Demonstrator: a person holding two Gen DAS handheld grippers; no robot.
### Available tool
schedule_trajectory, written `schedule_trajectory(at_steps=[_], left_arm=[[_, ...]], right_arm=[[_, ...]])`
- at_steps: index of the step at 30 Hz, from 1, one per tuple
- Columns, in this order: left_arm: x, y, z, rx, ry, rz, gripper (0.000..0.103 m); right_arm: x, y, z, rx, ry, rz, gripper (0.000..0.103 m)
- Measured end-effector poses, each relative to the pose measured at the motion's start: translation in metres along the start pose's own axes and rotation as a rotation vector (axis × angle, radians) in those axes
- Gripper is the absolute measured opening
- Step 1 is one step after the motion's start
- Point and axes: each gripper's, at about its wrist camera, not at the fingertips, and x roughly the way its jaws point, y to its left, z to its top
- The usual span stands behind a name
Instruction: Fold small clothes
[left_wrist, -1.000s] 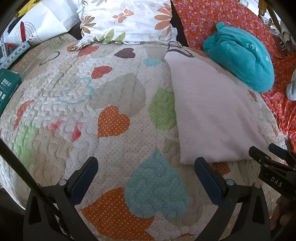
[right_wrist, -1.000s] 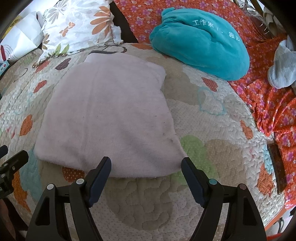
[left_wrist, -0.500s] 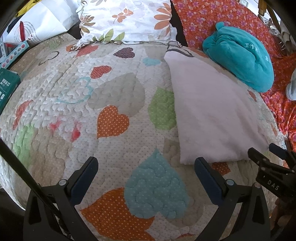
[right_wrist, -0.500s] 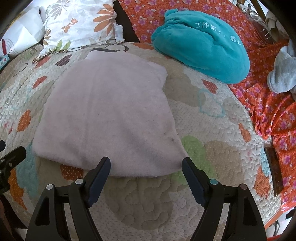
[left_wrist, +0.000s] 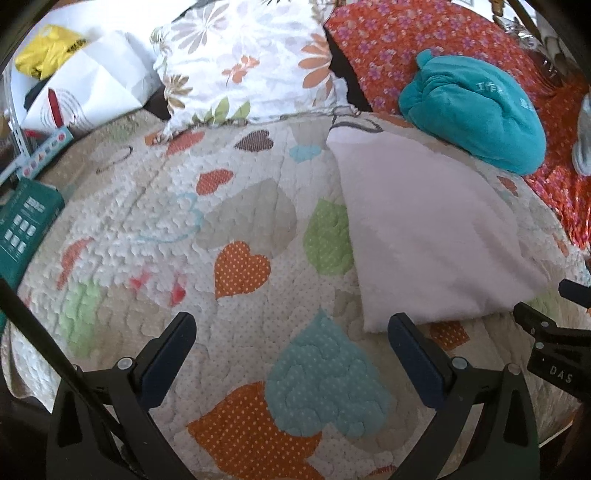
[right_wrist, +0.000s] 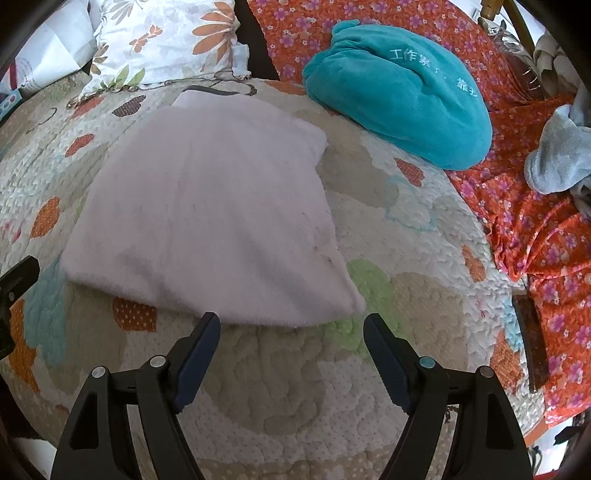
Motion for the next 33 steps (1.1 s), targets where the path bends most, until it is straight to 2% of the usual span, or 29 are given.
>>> schedule_trajectory(at_steps=[10,18,33], left_arm=[[-0.035,-0.017,-0.01,0.034,-0.035,-0.002,0.103],[-0.052,-0.016,-0.012,0.017,-0.04,-0.005,0.103],[-0.042,-0.017,-0.01,0.02,0.002,0.011,0.103]], right_arm=[[-0.019,-0.006,-0.006,0.005,-0.037,-0.004,0.085],[-0.035,0.004,-0.006,-0.019,-0.082,0.004,0.086],[-0.043,0.003,-0.004,0.003,-0.105,0.004,0.087]])
